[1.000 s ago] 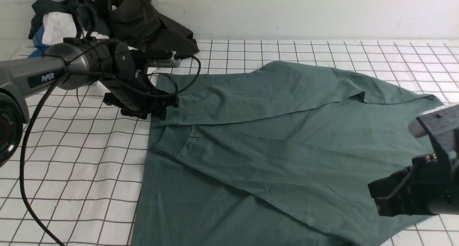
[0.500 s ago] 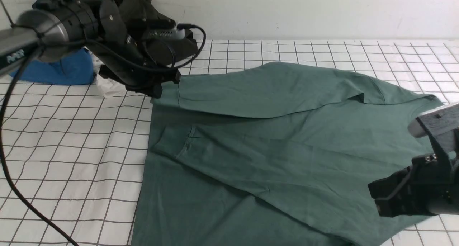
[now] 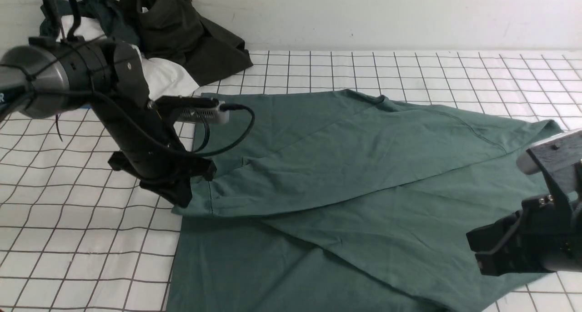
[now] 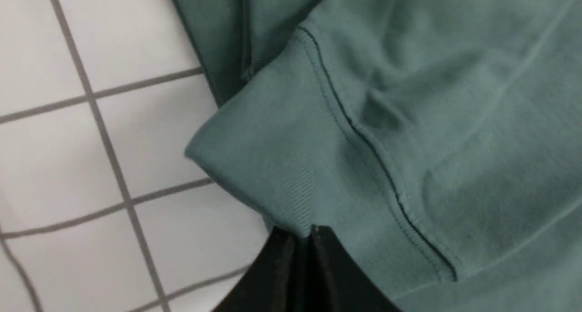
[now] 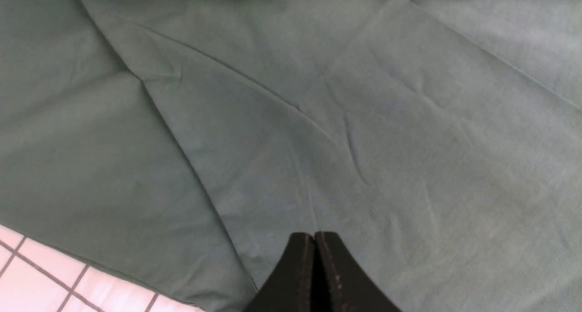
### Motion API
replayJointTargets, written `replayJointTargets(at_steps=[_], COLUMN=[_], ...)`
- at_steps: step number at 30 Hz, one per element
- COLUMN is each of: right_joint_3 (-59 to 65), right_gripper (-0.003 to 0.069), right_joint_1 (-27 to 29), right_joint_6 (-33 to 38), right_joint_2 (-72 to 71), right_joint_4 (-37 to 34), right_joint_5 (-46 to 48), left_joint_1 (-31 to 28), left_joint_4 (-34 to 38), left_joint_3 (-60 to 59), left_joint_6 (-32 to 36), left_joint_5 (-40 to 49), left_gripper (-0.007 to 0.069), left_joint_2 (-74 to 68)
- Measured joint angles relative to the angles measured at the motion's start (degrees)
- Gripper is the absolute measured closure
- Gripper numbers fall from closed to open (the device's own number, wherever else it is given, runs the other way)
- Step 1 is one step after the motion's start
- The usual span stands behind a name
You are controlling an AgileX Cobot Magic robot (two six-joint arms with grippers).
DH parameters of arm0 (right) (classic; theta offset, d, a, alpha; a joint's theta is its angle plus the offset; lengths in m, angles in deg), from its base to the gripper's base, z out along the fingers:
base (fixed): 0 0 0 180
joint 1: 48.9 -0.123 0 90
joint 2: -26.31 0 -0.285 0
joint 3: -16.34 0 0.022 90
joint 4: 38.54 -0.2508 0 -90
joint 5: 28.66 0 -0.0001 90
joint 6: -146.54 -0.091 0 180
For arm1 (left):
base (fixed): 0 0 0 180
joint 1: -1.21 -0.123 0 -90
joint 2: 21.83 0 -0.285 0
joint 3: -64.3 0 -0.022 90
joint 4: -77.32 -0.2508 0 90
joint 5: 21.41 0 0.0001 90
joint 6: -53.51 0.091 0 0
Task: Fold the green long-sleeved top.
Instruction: Use the left arm to drag and drop the cuff onto the cuff closest to the left arm, then use both arms simultaneously to clamp the lower edge of the clothing fabric
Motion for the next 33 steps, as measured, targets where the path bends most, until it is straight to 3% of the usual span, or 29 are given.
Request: replayJointTargets(at_steps=[5,7,8,9,12,16,17,20,27,32,33], right_joint_3=[0.00,0.00,0.00,0.00,0.00,0.00,0.00,0.00,0.00,-0.14,-0.59], right_gripper=[0.0665,0.0665,0.0665,0.0665,0.0665,0.0665,0.0665,0.0665,0.0665,0.0665,0.0665], right_joint_1=[0.00,0.00,0.00,0.00,0.00,0.00,0.00,0.00,0.00,0.00,0.00], right_joint_6=[0.00,0.80,0.93,1.59,2.97,3.30,3.41,4.07,7.87,13.12,15.44], right_joint_2=[0.00,0.00,0.00,0.00,0.00,0.00,0.00,0.00,0.00,0.00,0.00], right_joint_4=[-0.65,-0.95,-0.95,-0.96,-1.01,-1.01,-1.02,-1.14,-3.17,-5.39,-5.45], right_joint_5=[-0.92,-1.17,-1.17,-1.22,-1.17,-0.41,0.55,2.79,6.56,8.65,10.49], left_joint_1=[0.05,0.76,0.86,2.13,7.69,15.69,21.24,28.33,32.70,33.06,33.06], left_joint_4=[1.78,2.08,2.08,1.97,-0.21,-4.10,-6.76,-11.18,-21.99,-24.66,-27.58], left_joint_3=[1.05,2.22,2.23,2.30,0.23,-5.62,-10.28,-19.62,-32.45,-33.20,-33.13], left_joint_6=[2.46,3.70,3.78,3.97,3.92,6.85,10.57,15.88,17.20,15.22,12.99], left_joint_5=[1.99,6.84,6.84,9.46,11.52,11.47,11.41,9.54,-4.94,-6.38,-7.11], left_gripper=[0.0432,0.0318,0.0310,0.0256,0.0211,0.0209,0.0209,0.0209,0.0214,0.0336,0.0430], left_joint_2=[0.36,3.41,3.41,6.29,12.86,17.29,18.65,18.93,15.61,15.15,15.15])
